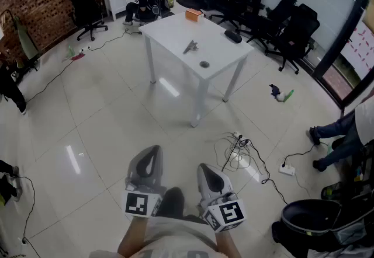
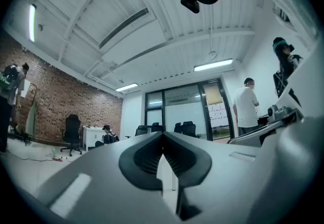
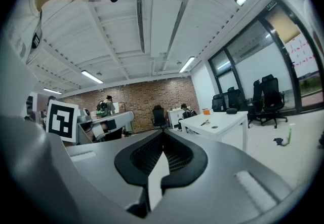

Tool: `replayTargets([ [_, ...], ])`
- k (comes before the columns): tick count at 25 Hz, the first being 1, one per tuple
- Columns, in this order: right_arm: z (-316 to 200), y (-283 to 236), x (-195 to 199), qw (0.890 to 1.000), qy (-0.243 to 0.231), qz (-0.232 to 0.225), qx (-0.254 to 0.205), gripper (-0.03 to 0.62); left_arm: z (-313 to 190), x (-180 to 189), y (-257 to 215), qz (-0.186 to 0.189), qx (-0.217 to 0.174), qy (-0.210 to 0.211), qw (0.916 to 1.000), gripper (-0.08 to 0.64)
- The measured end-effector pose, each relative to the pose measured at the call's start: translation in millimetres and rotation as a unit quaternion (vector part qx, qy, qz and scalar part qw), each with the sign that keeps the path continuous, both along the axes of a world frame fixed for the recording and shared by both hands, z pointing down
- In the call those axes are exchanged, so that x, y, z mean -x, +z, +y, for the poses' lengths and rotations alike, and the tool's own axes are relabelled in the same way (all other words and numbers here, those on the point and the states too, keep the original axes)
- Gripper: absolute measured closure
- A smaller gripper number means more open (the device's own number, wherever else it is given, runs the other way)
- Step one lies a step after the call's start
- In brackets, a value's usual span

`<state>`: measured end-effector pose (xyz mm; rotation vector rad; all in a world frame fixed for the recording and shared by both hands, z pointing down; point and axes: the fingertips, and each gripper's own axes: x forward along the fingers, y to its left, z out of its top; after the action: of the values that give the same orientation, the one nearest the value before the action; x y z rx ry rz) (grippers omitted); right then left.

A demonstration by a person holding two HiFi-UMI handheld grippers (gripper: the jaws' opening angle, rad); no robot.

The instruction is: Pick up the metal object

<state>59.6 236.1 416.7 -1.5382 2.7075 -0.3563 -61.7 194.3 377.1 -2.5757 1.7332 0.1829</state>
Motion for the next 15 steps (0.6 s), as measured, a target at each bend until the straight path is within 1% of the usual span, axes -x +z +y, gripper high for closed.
replayTargets([
  [3, -27.8, 7.2, 4.5, 1.000, -0.007, -0.004, 0.003, 0.580, -29.7, 15.1, 11.6, -0.011, -0.008, -0.020, 0.9997, 0.558],
  [7, -89.1, 25.5, 8.3, 1.000, -0.005, -0.021, 0.009, 0.580, -83.2, 14.5, 17.6, -0.003, -0.003, -0.016, 0.9999, 0.558],
  [10, -156.6, 30.2, 17.4, 1.000, -0.006, -0.016, 0.002, 0.580, -147.2, 18.9, 23.9, 0.002, -0.007, -0.009, 0.9999, 0.558],
  [13, -234.9, 19.6, 26.2, 1.000, -0.003, -0.003, -0.004, 0.580, -225.5, 17.6, 23.4, 0.008, -0.003, 0.016, 0.9998, 0.558],
  [15, -288.0, 5.4, 34.3, 1.000, -0.004, 0.010, -0.014, 0.580, -275.4, 14.1, 12.7, 0.007, -0.013, 0.035, 0.9993, 0.558],
])
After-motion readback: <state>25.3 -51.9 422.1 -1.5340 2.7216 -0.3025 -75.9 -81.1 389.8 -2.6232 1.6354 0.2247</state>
